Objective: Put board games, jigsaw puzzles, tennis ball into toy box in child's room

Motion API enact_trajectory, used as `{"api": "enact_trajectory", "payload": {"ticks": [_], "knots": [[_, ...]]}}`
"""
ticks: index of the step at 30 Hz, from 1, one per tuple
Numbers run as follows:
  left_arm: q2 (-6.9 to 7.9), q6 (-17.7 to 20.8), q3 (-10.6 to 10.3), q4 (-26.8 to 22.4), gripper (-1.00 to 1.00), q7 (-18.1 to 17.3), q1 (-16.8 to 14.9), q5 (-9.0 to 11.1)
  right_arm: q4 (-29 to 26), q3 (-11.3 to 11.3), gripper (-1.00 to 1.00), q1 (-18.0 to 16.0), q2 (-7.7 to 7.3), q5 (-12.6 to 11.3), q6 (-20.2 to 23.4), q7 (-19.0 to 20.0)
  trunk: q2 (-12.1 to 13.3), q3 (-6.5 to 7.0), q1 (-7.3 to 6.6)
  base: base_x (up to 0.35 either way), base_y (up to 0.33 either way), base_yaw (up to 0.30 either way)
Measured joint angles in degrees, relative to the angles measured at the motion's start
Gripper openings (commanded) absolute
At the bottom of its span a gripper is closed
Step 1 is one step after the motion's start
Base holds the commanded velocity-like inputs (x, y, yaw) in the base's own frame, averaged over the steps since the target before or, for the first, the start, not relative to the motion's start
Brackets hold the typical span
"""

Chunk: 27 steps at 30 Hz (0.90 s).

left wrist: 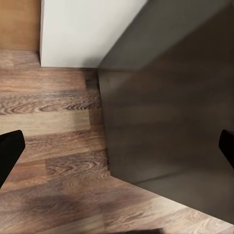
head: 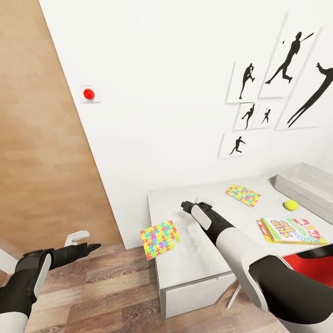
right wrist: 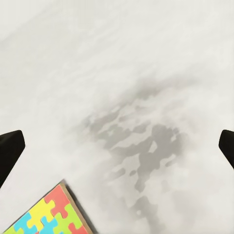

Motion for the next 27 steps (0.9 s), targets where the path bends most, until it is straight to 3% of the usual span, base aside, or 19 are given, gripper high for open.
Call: {"api": "enact_trajectory", "payload": {"ticks": [27], "knots": [[0.00, -0.03, 0.00, 0.01, 1.00, 0.04, 0.00, 0.00, 0.00, 0.05, 1.00, 0.00, 0.09, -0.03, -2.46, 0.09, 0.00, 2.10, 0.00, 0.000, 0.000, 0.000]]}}
